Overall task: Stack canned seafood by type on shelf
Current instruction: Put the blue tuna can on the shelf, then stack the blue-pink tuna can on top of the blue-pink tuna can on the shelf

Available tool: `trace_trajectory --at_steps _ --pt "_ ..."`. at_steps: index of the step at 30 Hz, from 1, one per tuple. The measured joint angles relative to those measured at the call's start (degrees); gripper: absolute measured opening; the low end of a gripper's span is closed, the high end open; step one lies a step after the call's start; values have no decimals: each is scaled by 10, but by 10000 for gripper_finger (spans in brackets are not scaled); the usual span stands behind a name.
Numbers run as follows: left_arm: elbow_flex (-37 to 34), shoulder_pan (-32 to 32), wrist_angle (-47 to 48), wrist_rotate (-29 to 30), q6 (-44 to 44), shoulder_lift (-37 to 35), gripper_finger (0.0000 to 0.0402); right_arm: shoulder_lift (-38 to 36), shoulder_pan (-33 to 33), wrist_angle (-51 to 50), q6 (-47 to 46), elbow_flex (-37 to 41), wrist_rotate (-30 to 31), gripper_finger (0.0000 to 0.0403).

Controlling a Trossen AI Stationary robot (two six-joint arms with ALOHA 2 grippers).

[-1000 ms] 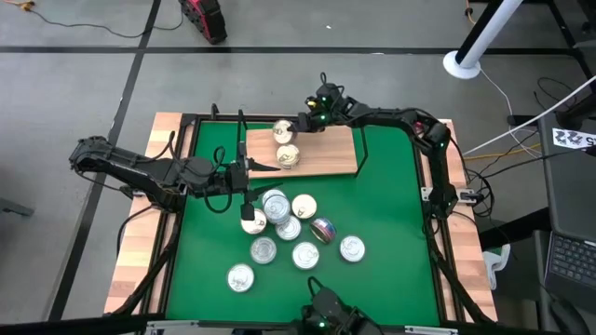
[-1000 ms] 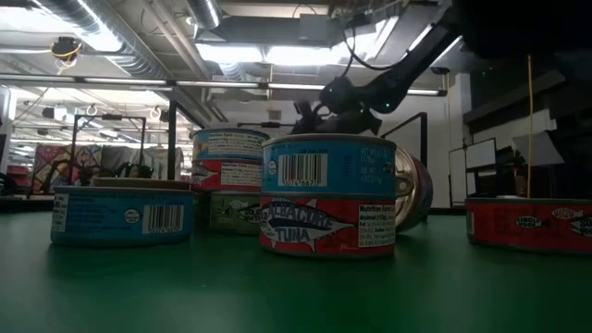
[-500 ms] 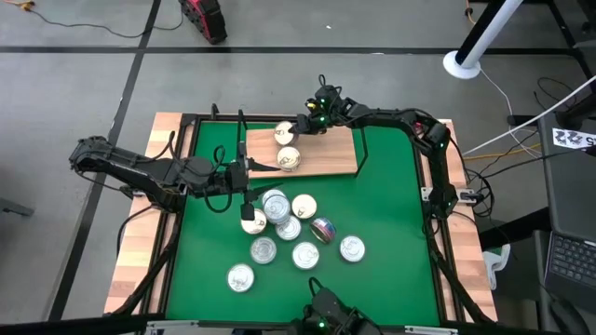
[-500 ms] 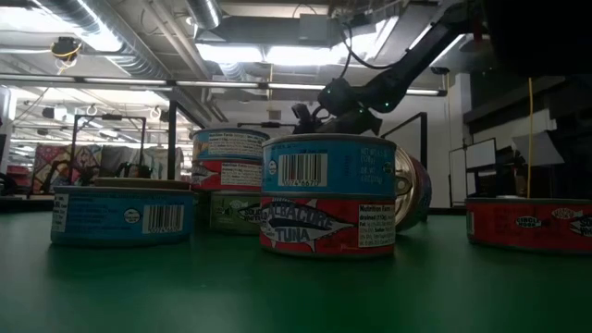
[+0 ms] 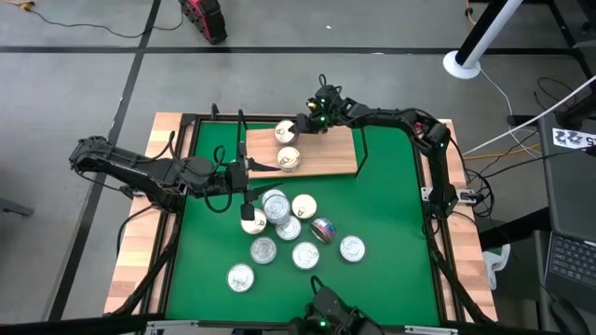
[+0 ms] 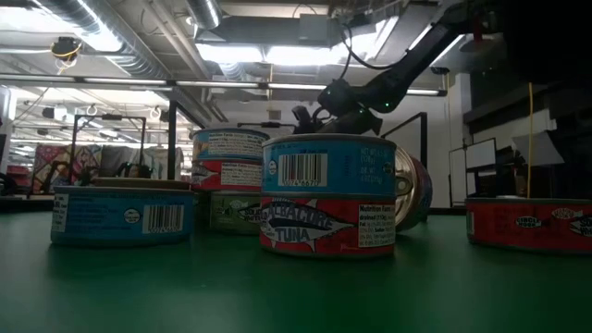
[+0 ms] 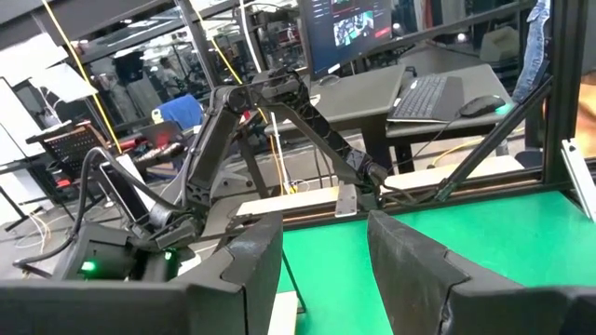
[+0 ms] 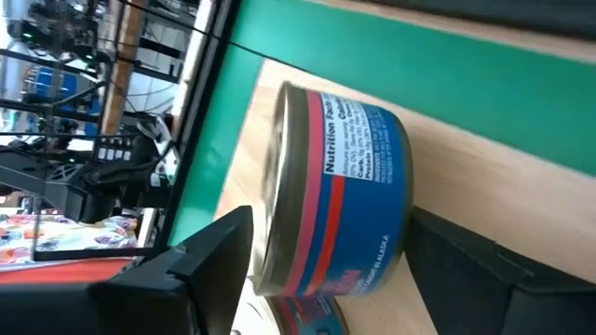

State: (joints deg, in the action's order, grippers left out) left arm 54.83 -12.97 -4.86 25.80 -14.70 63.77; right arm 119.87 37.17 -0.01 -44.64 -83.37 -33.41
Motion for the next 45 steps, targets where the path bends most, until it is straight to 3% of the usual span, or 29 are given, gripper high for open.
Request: trace_trajectory --at_steps 15,24,37,45 --pt "0 0 0 0 2 0 155 0 0 -34 0 0 56 271" --pt "0 0 0 0 9 0 155 -9 0 -44 6 0 52 271" --pt "0 0 5 0 9 0 155 -96 0 -66 85 0 44 271" --pt "0 0 57 0 40 6 155 -191 -7 -125 153 0 39 271"
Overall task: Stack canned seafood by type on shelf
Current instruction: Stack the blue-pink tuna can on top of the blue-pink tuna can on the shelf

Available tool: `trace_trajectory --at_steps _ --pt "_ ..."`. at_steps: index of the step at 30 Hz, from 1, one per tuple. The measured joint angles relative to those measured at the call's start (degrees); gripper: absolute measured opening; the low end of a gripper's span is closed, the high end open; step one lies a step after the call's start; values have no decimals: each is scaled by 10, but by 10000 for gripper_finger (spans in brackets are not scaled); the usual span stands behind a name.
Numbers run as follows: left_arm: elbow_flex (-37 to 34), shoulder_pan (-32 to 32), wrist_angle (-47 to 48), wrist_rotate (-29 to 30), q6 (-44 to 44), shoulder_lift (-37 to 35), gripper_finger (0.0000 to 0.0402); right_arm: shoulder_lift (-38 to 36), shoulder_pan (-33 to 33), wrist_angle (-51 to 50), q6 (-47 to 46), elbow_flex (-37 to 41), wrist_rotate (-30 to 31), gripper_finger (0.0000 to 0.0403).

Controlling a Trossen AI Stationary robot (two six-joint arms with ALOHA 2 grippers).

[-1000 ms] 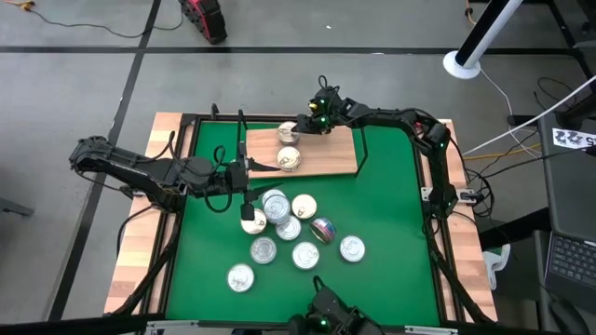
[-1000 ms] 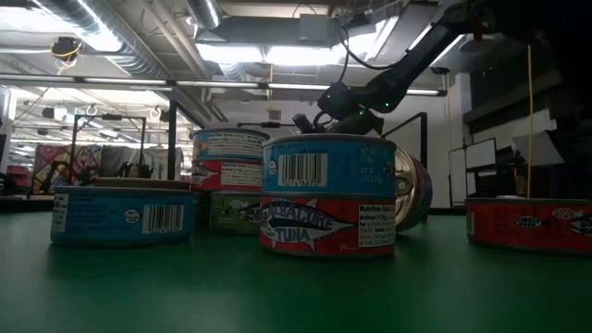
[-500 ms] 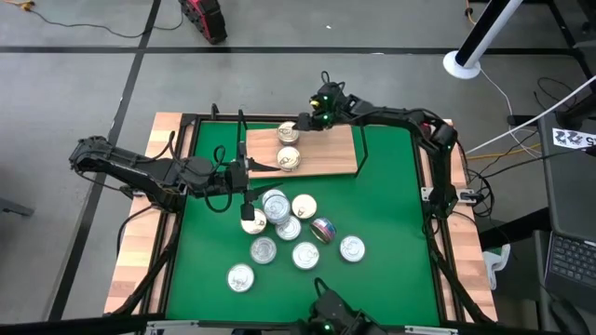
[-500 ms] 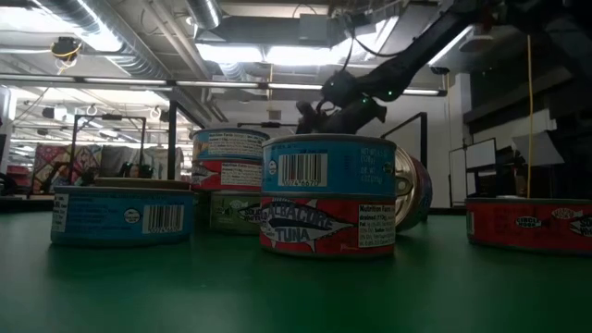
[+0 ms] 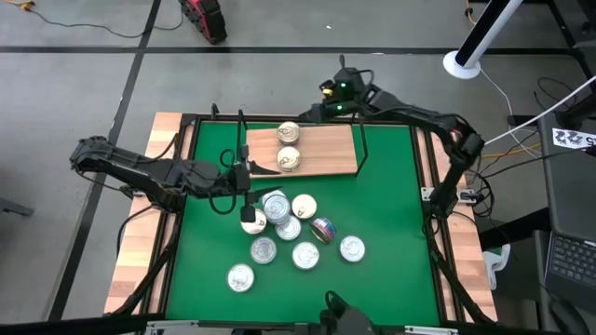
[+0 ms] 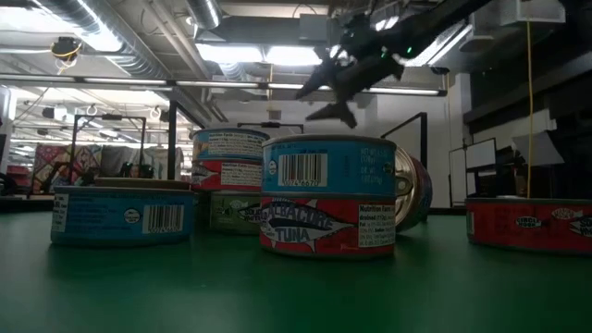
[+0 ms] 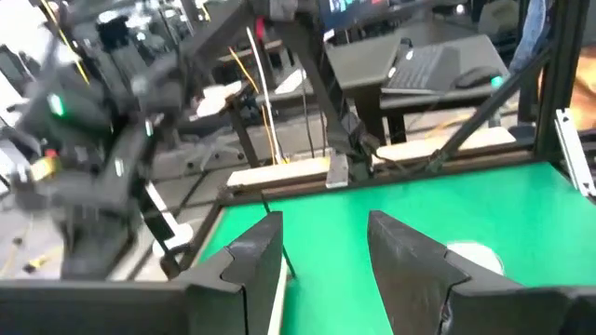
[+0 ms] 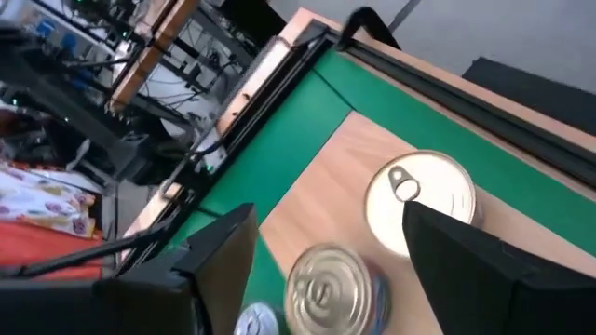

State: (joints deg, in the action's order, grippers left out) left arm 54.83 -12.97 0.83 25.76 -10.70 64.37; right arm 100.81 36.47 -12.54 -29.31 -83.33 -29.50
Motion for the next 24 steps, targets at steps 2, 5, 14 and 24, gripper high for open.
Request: trace_trajectory --at_steps 2,5,14,24 --pt "0 0 5 0 3 7 155 -28 -8 -32 21 0 14 271" --pt "0 0 6 0 3 18 155 -69 -38 -79 54 0 44 271" --pt "0 -1 5 0 7 39 155 -123 -208 -247 72 0 154 271" --pt "0 -11 6 0 17 41 155 -116 -402 -376 -34 7 331 271"
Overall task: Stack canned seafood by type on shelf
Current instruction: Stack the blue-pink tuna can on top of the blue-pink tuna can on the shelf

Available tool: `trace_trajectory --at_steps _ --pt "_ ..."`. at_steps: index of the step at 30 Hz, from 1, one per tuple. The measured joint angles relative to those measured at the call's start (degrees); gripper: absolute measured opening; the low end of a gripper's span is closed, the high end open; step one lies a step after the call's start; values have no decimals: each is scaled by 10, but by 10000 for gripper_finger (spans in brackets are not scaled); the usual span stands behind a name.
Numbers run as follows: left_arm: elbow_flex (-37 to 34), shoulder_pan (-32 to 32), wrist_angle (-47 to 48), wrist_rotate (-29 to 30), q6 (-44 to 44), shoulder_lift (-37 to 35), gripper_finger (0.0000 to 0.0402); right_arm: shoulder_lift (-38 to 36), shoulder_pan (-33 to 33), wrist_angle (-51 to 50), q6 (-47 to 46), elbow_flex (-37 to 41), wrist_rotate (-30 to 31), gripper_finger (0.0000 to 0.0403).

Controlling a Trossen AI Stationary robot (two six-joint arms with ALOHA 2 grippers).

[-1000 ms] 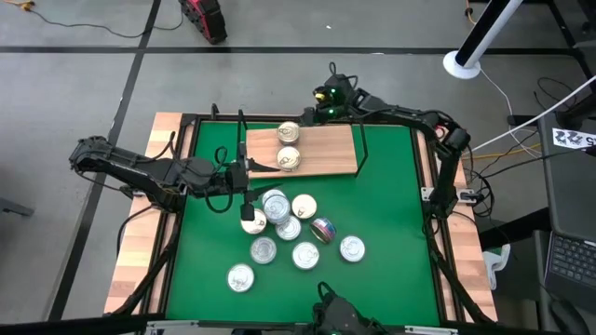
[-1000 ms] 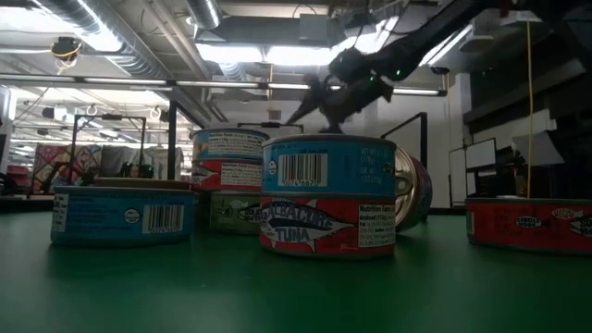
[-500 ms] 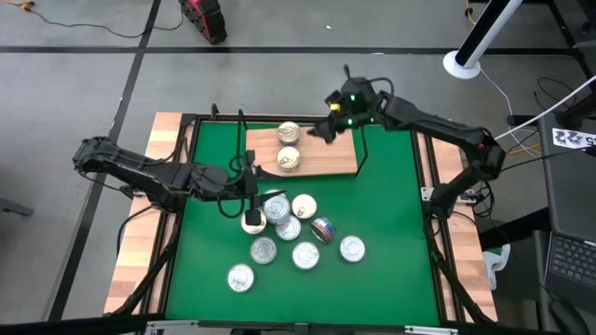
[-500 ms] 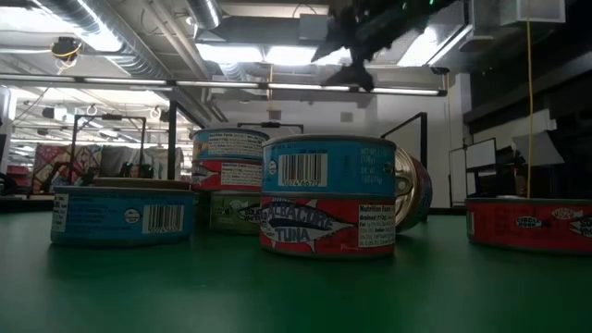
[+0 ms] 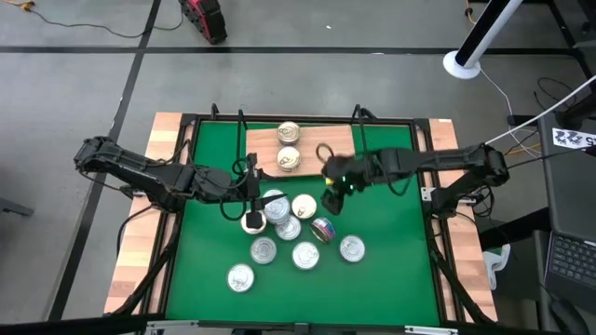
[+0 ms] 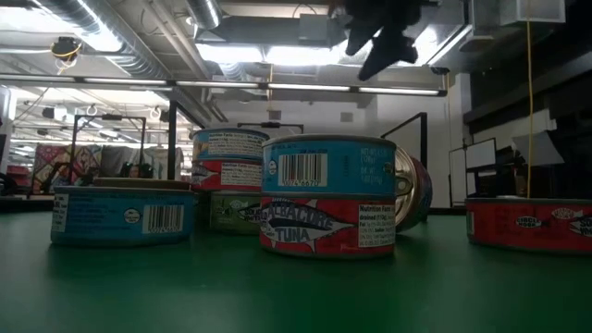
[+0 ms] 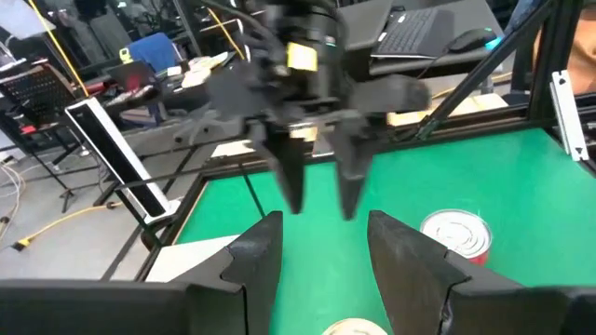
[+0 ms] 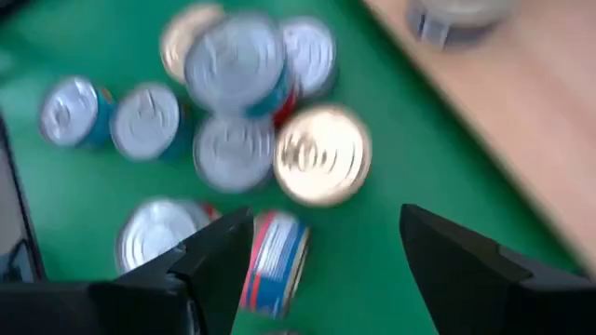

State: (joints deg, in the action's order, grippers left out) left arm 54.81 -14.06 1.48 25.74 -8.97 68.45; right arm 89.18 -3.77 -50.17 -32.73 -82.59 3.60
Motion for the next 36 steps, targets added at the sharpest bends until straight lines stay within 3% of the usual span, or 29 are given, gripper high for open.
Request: trace_trajectory --at_steps 6,17,36 --pt "0 -6 0 0 -1 0 155 11 -59 -9 -112 47 8 271" --pt "0 -6 9 0 -2 0 155 33 -95 69 -191 101 0 271" --pt "0 -6 22 0 -4 0 155 95 -98 114 -194 117 -27 271"
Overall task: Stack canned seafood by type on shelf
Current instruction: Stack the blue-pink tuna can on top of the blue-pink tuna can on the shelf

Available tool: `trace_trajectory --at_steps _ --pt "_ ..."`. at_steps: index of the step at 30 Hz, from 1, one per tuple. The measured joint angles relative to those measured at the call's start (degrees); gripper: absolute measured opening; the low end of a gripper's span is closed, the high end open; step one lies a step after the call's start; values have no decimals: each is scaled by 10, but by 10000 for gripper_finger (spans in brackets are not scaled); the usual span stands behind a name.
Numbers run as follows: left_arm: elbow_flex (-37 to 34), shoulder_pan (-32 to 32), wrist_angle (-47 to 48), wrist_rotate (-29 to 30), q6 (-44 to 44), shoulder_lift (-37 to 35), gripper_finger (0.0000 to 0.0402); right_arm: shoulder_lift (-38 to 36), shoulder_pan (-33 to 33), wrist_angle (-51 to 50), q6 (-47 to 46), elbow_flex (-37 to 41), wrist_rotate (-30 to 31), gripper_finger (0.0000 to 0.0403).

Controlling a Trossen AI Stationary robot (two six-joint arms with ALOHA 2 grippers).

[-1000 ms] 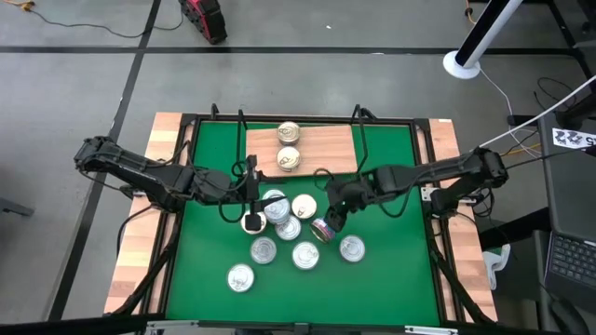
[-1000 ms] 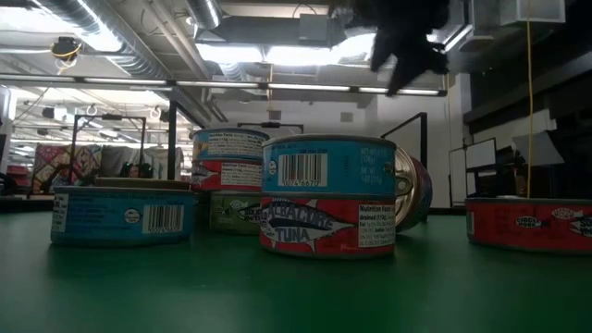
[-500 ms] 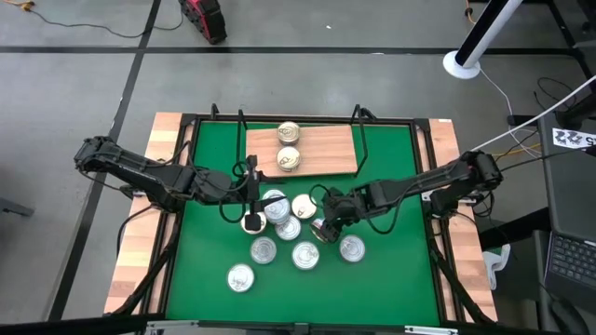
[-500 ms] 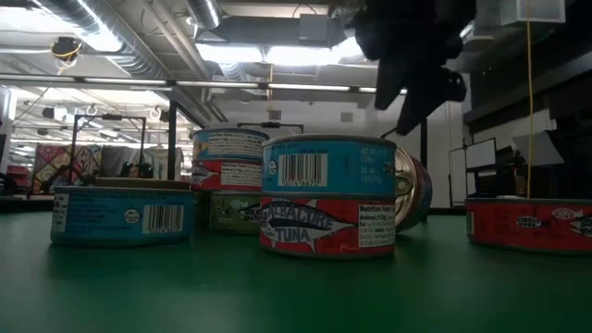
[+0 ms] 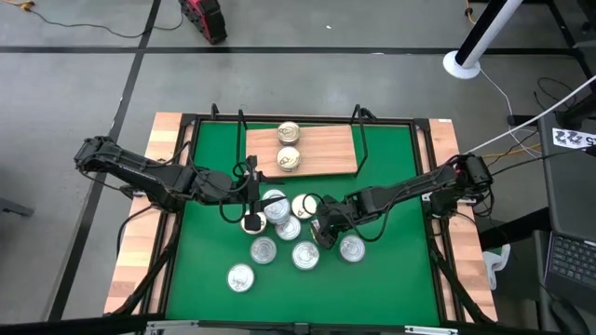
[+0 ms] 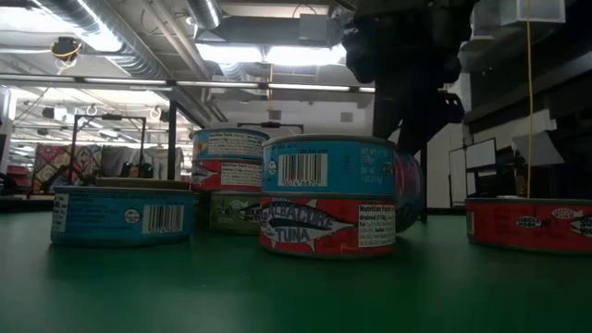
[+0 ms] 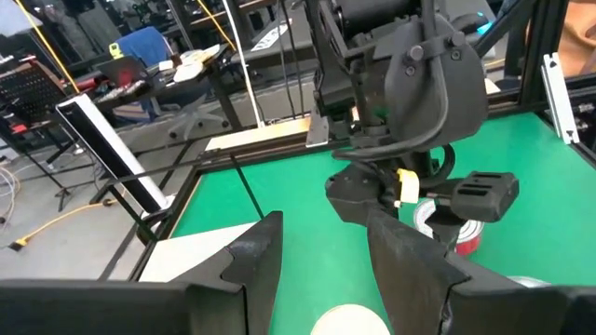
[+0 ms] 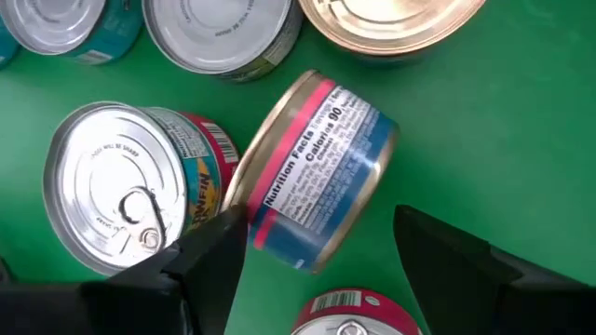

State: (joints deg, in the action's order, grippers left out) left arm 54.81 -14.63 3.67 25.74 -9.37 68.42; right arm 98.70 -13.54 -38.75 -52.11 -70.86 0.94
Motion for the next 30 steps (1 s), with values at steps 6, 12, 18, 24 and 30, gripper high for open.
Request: trace_trajectory --at_steps 6,12,18,24,30 --pt "0 0 4 0 0 0 155 0 1 -3 -5 -15 4 271" --pt "0 0 4 0 0 0 155 0 1 -5 -46 -23 -1 271" --pt "0 0 4 0 0 0 155 0 1 -5 -92 -23 7 271" --pt "0 0 4 0 0 0 155 0 1 -2 -114 -23 11 271" --pt "0 0 4 0 0 0 155 7 0 0 -125 -23 23 271"
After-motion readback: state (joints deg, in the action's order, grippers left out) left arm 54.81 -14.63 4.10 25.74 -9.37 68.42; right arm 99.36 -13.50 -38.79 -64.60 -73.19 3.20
